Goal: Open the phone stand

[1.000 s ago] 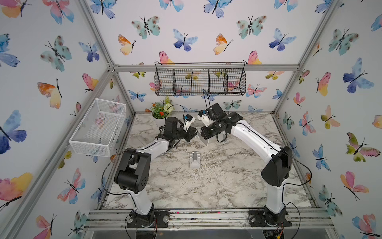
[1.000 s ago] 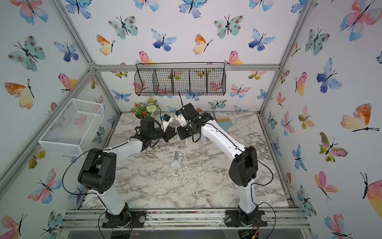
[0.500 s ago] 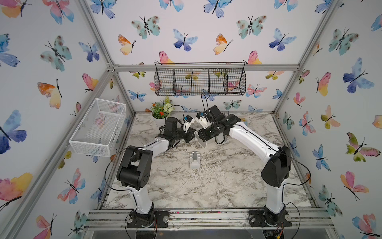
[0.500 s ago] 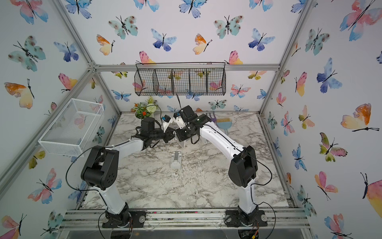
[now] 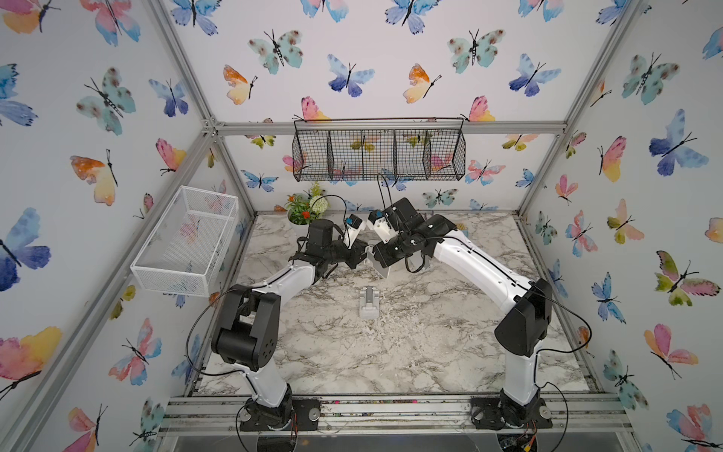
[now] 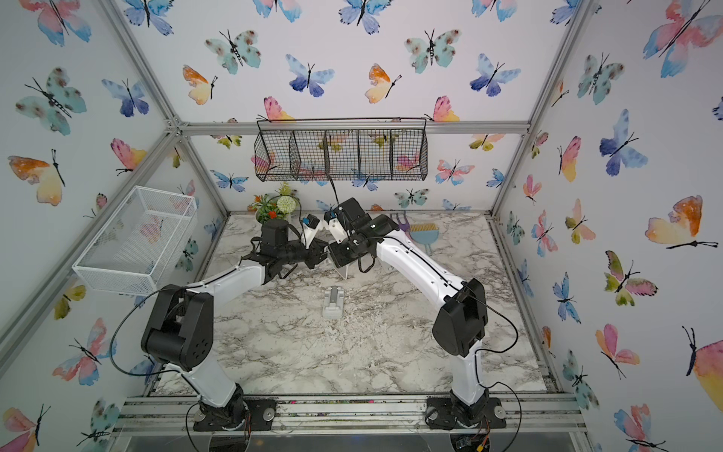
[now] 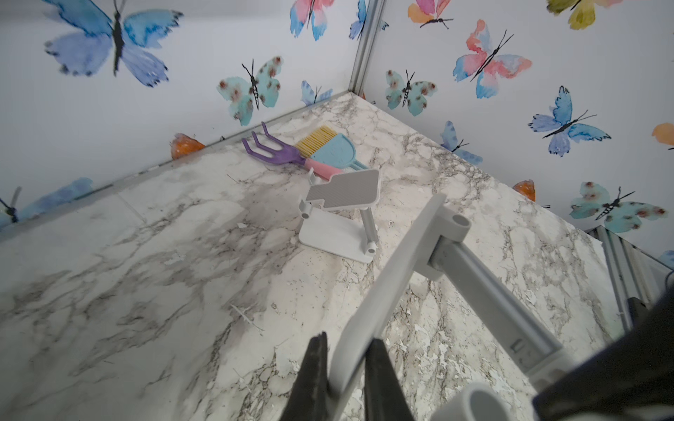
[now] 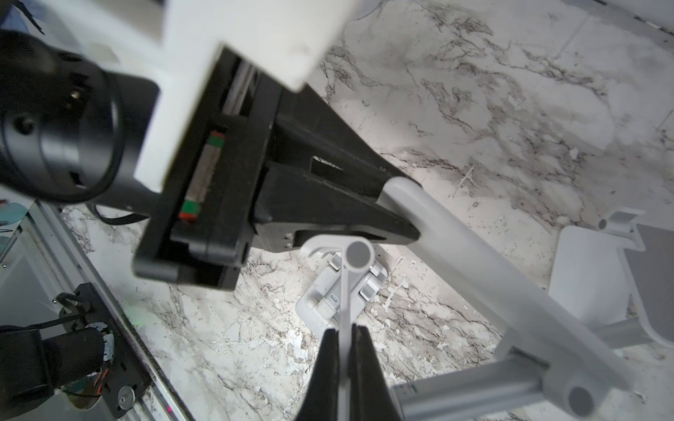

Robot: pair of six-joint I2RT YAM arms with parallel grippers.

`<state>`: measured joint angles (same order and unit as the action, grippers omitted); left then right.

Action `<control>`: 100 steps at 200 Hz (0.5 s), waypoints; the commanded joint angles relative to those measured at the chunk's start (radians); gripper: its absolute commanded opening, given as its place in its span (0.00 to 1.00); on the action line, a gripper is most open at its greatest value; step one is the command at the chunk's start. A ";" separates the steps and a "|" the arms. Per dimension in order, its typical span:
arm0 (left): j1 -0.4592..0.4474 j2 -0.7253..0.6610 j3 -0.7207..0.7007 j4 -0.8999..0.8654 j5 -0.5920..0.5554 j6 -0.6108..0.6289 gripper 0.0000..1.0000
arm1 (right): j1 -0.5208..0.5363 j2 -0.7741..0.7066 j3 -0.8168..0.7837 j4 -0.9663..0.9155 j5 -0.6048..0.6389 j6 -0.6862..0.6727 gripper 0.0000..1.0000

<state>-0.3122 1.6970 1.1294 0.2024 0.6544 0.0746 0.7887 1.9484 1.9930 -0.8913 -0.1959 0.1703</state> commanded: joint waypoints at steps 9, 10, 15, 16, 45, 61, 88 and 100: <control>0.036 -0.076 0.023 0.031 -0.452 -0.121 0.80 | 0.153 -0.061 0.094 -0.135 -0.325 0.077 0.01; 0.036 -0.081 0.022 0.030 -0.457 -0.121 0.82 | 0.152 -0.060 0.095 -0.136 -0.321 0.077 0.01; 0.036 -0.098 0.018 0.020 -0.478 -0.121 0.94 | 0.147 -0.056 0.106 -0.137 -0.308 0.083 0.01; 0.036 -0.102 0.017 0.019 -0.481 -0.121 0.96 | 0.145 -0.056 0.108 -0.137 -0.306 0.084 0.01; 0.038 -0.206 -0.013 -0.034 -0.576 -0.119 0.98 | 0.104 -0.075 0.086 -0.086 -0.282 0.128 0.01; 0.038 -0.268 -0.052 -0.066 -0.604 -0.129 0.98 | 0.079 -0.083 0.064 -0.059 -0.285 0.154 0.01; 0.038 -0.388 -0.171 -0.070 -0.675 -0.161 0.98 | 0.033 -0.091 0.026 -0.044 -0.284 0.190 0.01; 0.036 -0.434 -0.222 -0.067 -0.689 -0.167 0.98 | -0.005 -0.100 -0.019 -0.039 -0.282 0.213 0.01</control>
<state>-0.2703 1.3380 0.9939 0.1623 0.0612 -0.0582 0.8341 1.8824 2.0346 -0.9516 -0.4686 0.3260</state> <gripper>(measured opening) 0.983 0.064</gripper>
